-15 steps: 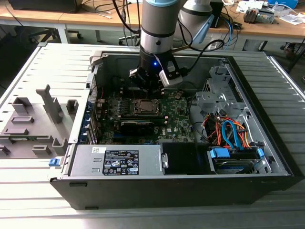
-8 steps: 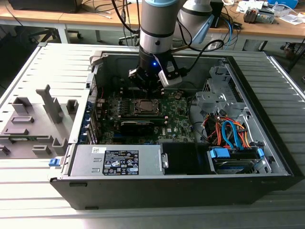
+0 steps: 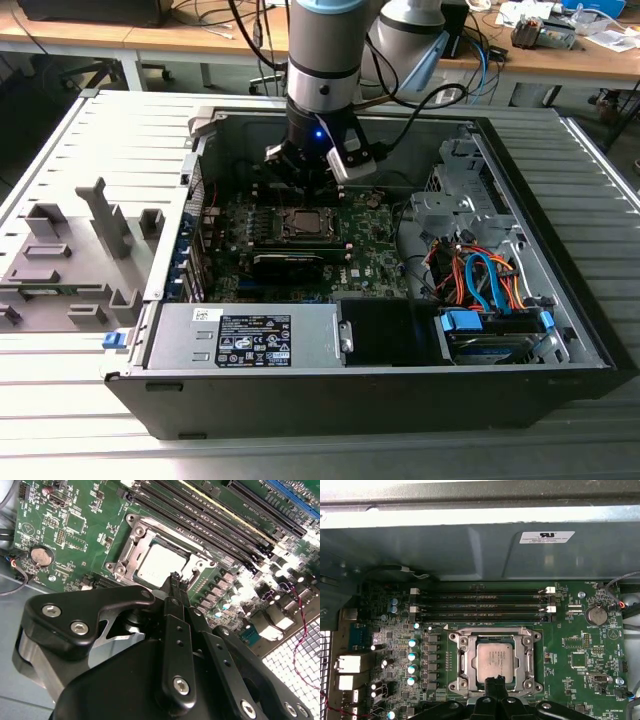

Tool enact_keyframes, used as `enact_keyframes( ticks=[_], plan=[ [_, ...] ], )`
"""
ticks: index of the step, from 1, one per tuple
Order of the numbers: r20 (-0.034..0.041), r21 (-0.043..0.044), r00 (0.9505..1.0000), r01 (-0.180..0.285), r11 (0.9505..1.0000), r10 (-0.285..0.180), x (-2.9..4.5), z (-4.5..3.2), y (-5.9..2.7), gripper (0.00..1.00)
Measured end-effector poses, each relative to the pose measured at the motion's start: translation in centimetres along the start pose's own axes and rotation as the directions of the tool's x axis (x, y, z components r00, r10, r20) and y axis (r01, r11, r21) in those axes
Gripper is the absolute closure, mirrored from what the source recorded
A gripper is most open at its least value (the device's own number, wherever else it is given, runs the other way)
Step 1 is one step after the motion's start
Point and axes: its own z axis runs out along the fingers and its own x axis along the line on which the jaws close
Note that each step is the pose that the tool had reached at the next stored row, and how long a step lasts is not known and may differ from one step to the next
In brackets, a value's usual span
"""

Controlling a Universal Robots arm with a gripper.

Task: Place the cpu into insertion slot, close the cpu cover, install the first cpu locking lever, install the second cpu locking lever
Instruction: 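Install the first cpu locking lever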

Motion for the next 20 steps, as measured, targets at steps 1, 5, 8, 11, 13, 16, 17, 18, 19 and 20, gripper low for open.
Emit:
enact_keyframes(
  ticks=[1,5,8,11,13,16,17,18,19,20],
  plan=[
    [0.0000,0.0001,1.0000,0.000,1.0000,0.000,0.03,-0.01,0.00,0.89],
    [-0.0001,0.0001,1.0000,0.000,1.0000,0.000,0.10,0.00,0.00,0.89],
    [0.0000,0.0001,1.0000,0.000,1.0000,0.000,0.18,0.00,0.00,0.89],
    [-0.0001,0.0001,1.0000,0.000,1.0000,0.000,0.28,0.00,0.00,0.89],
    [0.0000,0.0001,1.0000,0.000,1.0000,0.000,0.34,0.01,0.00,0.89],
    [0.0000,0.0001,1.0000,0.000,1.0000,0.000,0.41,0.01,0.00,0.89],
    [0.0000,0.0000,1.0000,0.000,1.0000,0.000,0.57,0.02,0.00,0.89],
    [0.0000,0.0001,1.0000,0.000,1.0000,0.000,0.72,0.02,0.00,0.89],
    [0.0000,0.0001,1.0000,0.000,1.0000,0.000,0.73,0.02,0.00,0.89],
    [-0.0001,0.0000,1.0000,0.000,1.0000,0.000,0.75,0.02,0.00,0.89]
  ],
)
